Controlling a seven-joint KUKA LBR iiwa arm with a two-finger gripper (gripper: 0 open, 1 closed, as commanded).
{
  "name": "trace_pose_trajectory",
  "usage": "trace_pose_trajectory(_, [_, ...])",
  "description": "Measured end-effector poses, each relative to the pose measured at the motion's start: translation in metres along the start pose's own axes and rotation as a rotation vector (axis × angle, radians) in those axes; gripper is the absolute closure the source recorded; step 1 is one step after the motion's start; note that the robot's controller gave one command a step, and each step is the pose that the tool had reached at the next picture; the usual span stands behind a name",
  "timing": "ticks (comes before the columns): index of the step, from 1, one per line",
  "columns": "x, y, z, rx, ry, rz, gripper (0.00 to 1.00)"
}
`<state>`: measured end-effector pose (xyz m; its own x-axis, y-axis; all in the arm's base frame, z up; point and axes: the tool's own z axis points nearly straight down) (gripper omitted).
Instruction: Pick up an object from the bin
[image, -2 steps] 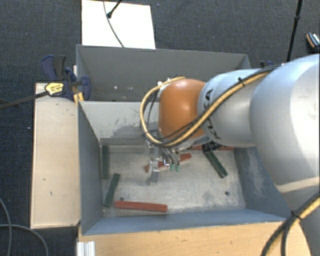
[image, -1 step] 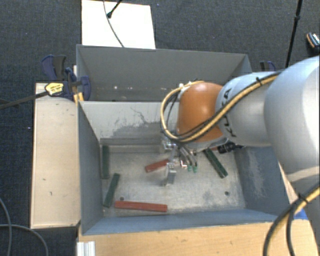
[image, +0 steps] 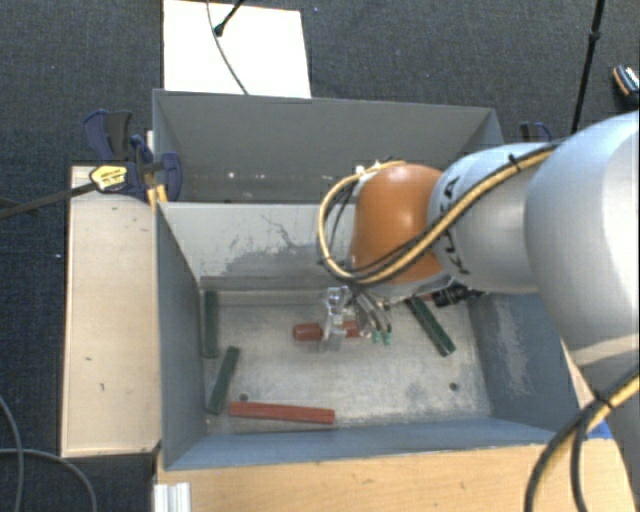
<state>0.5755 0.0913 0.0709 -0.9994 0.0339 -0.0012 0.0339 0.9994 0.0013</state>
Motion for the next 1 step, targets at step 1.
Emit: trace_pose_trajectory(1, [0.0274,-0.0099,-0.1909,-0.002,-0.009,0.088,1.0])
